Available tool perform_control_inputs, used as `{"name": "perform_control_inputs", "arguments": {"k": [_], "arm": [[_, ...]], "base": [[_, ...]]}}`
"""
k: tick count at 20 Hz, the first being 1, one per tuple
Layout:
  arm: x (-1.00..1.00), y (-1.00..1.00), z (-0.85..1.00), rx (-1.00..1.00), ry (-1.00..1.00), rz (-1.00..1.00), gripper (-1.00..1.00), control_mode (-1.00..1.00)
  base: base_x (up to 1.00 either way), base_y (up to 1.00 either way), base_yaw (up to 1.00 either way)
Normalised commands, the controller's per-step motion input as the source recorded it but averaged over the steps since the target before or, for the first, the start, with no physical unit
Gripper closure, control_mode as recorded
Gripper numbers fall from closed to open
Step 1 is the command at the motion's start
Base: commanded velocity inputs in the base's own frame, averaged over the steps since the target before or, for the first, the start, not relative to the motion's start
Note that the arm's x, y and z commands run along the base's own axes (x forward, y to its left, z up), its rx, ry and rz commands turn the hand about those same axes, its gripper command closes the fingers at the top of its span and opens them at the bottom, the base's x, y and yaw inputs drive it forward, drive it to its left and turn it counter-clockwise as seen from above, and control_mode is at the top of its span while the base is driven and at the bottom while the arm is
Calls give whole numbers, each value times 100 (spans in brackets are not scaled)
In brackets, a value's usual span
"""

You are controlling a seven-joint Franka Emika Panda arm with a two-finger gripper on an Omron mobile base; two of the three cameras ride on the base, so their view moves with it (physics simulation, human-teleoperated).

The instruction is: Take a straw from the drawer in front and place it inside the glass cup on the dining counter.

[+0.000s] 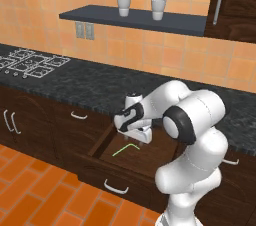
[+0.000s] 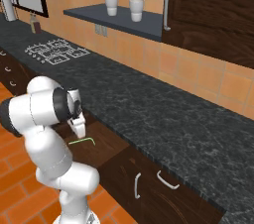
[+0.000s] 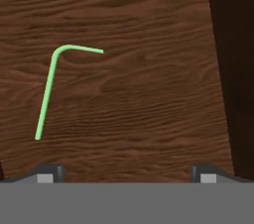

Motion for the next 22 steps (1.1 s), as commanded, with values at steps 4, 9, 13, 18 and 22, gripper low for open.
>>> {"name": "perform_control_inputs", "arguments": {"k": [4, 9, 13, 18, 22], "arm": [[19, 0, -44, 0, 0, 0, -100, -100], [22, 0, -29, 0, 0, -1, -100, -100], [26, 0, -25, 0, 0, -2, -100, -100], [26, 0, -26, 0, 0, -4, -100, -100], [21, 0, -24, 0, 0, -4, -100, -100]], "base": [[0, 0, 0], [0, 0, 0], [0, 0, 0], [0, 0, 0], [0, 0, 0]]}}
